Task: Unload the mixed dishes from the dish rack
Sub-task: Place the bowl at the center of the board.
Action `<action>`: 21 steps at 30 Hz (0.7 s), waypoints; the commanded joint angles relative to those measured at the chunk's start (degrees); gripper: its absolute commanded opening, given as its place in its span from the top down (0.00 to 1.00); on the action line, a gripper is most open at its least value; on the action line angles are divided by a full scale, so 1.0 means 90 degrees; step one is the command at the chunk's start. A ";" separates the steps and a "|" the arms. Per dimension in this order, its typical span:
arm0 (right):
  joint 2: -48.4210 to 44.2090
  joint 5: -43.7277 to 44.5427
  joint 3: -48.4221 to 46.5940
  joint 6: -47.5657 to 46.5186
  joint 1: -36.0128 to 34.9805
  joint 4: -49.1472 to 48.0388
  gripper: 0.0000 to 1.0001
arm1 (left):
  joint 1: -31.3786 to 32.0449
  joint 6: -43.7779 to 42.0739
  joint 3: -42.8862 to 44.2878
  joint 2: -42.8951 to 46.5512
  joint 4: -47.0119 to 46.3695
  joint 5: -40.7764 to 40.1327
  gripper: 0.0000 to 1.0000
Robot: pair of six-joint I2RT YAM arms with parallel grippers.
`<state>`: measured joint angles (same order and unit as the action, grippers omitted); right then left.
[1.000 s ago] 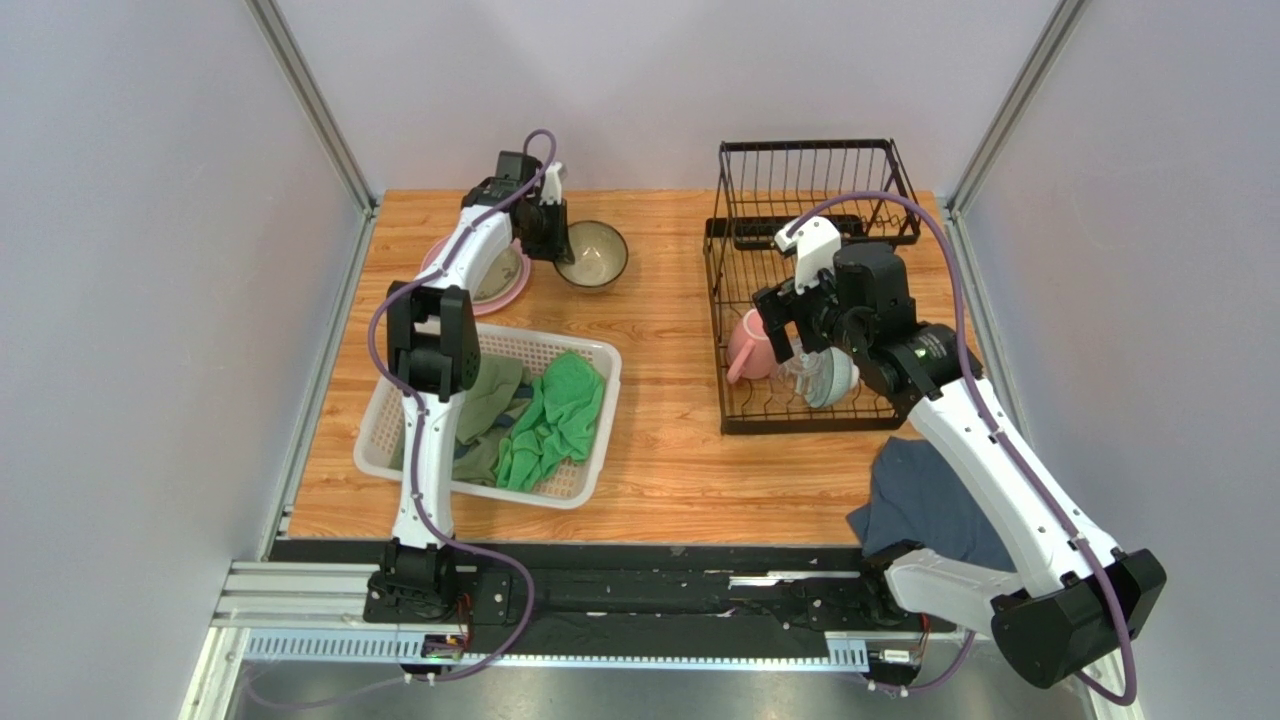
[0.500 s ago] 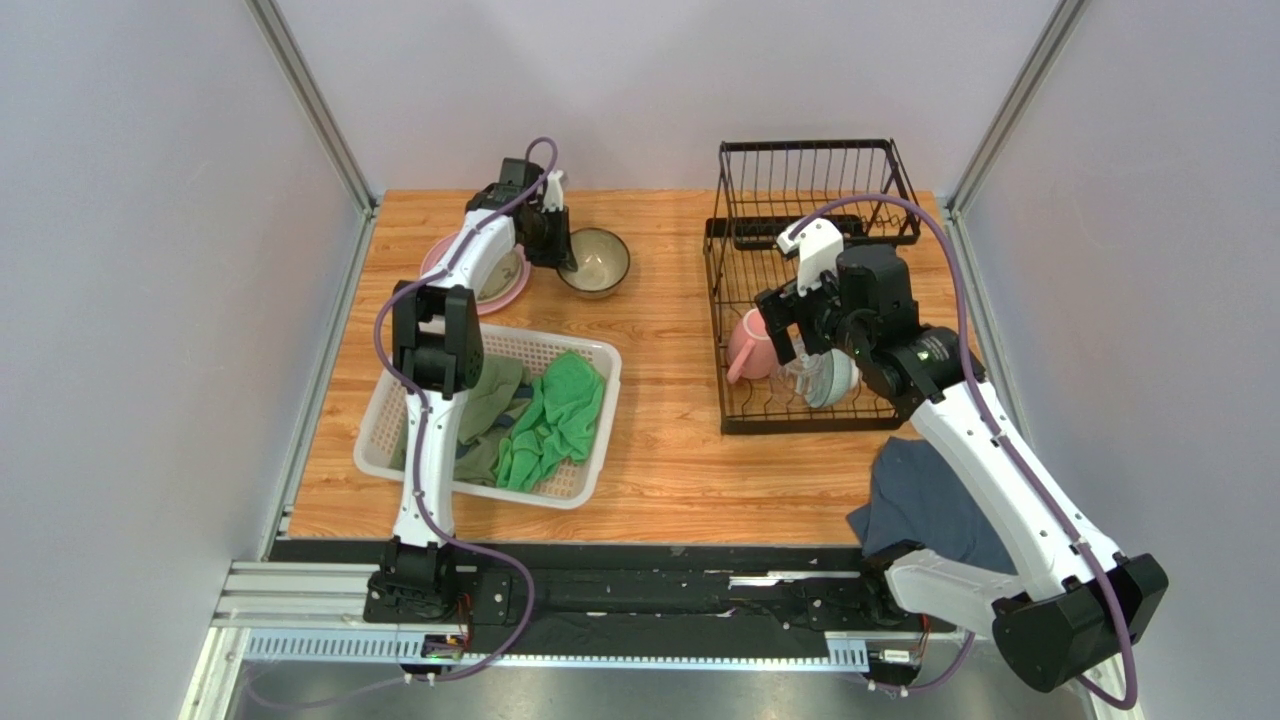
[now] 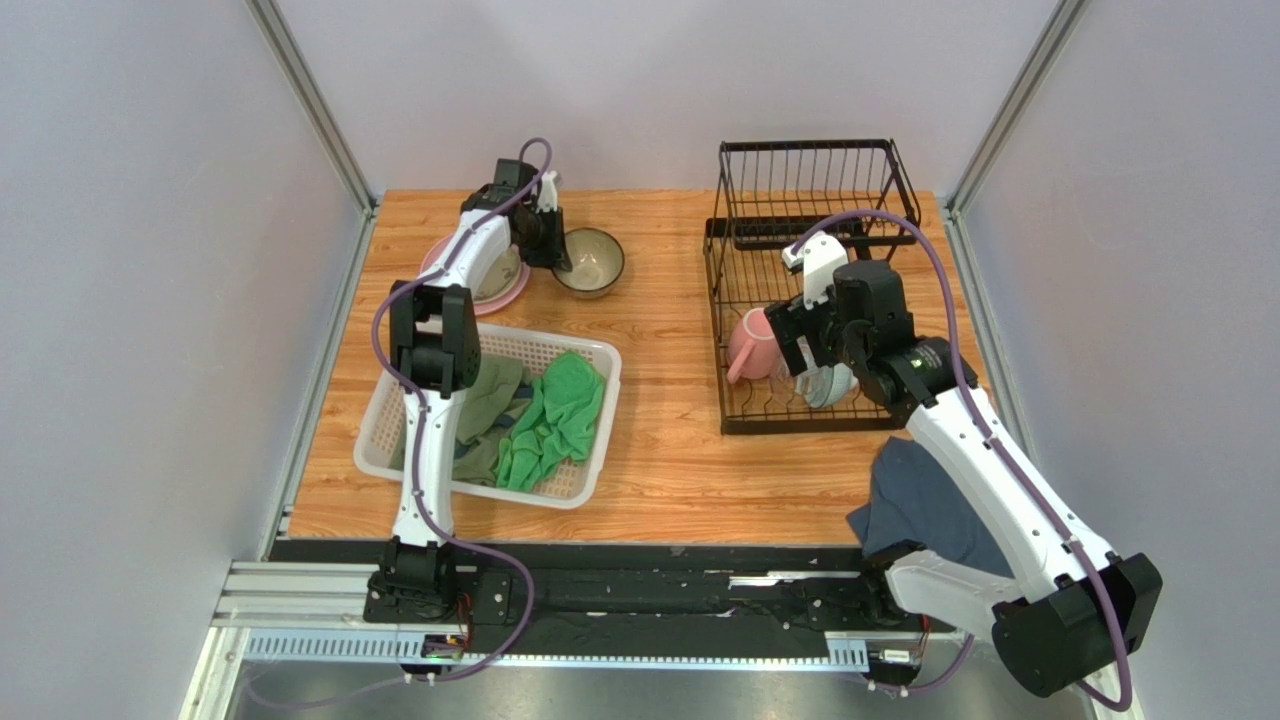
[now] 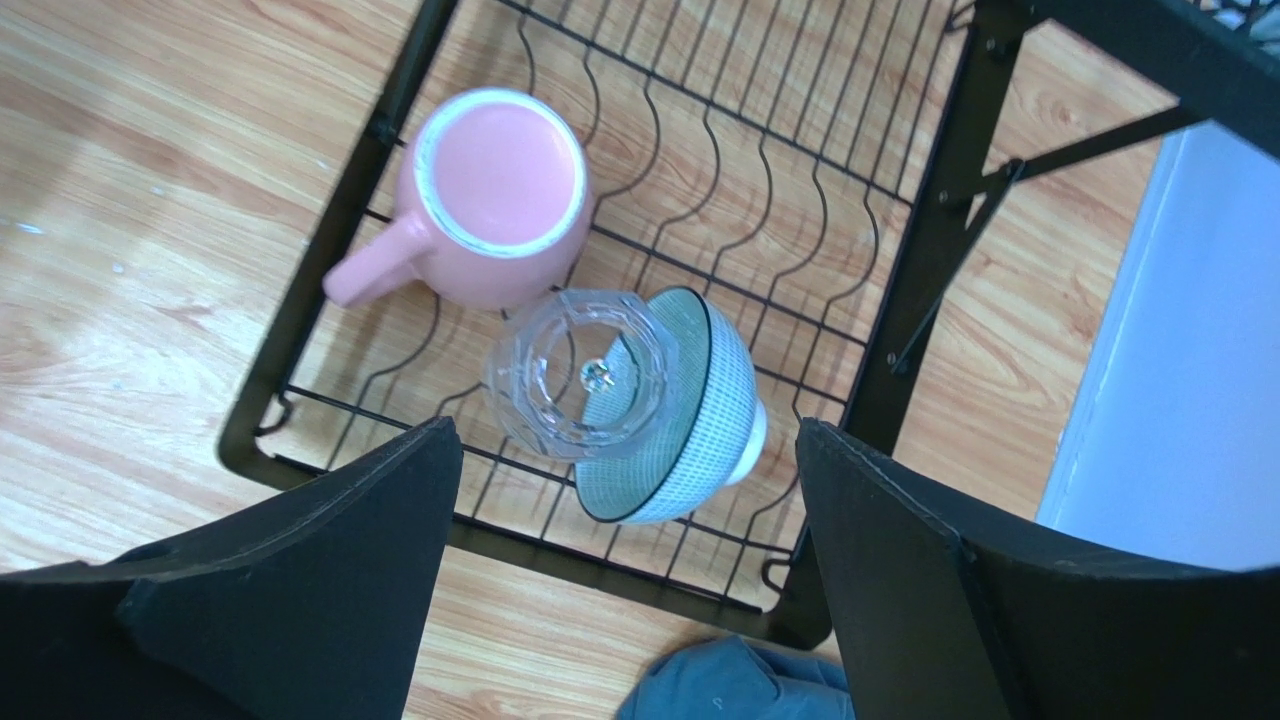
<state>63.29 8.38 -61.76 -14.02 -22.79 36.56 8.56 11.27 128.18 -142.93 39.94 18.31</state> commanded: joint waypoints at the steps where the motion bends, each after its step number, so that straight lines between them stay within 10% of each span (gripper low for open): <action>1: -0.0089 0.0445 0.0182 -0.0102 0.0100 -0.0204 0.11 | -0.0082 0.0223 0.0084 0.0247 -0.0444 0.0339 0.84; 15: -0.0128 0.0153 0.0651 -0.0102 0.0784 -0.0185 0.11 | -0.0091 0.0213 -0.0023 0.0325 -0.0444 0.0427 0.72; 21: -0.0206 0.0055 0.0778 -0.0151 0.1115 -0.0165 0.11 | -0.0091 0.0213 -0.0180 0.0393 -0.0473 0.0398 0.51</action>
<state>63.11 9.89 -55.37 -14.31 -14.31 36.56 8.10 12.14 127.07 -142.93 38.22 19.99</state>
